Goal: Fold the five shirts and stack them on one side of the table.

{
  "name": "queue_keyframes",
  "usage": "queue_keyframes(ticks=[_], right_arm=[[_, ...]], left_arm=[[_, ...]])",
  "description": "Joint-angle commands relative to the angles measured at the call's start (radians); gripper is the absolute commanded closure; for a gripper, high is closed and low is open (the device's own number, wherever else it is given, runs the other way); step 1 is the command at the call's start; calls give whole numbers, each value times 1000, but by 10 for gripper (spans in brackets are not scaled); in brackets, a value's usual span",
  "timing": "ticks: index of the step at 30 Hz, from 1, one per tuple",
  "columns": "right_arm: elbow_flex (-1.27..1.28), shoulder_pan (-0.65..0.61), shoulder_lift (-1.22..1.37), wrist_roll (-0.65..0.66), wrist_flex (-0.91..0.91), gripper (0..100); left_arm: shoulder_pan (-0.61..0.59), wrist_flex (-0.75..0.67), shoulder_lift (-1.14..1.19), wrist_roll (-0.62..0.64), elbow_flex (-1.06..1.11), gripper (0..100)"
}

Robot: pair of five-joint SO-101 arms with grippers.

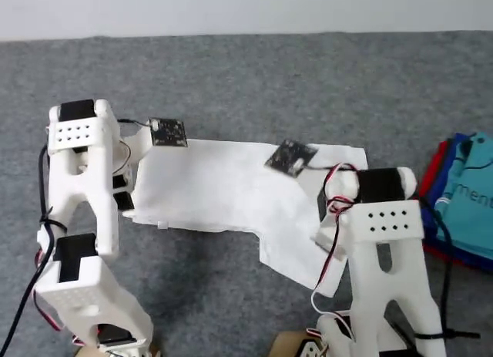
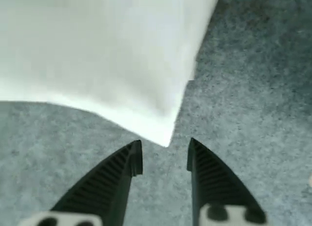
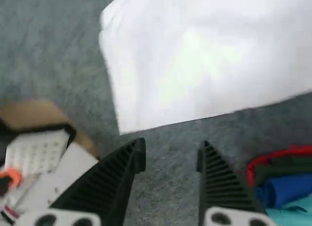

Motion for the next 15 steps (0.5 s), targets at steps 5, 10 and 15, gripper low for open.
queue_keyframes(ticks=[5, 10, 15], right_arm=[[-230, 13, -16, -32, 38, 797], [-252, 13, 38, -186, -170, 809], [-258, 10, 180, -281, -311, 966]], left_arm=[[2, 29, -110, 77, -97, 841], [2, -133, -169, 219, -91, 874], [26, -224, -178, 462, -96, 976]])
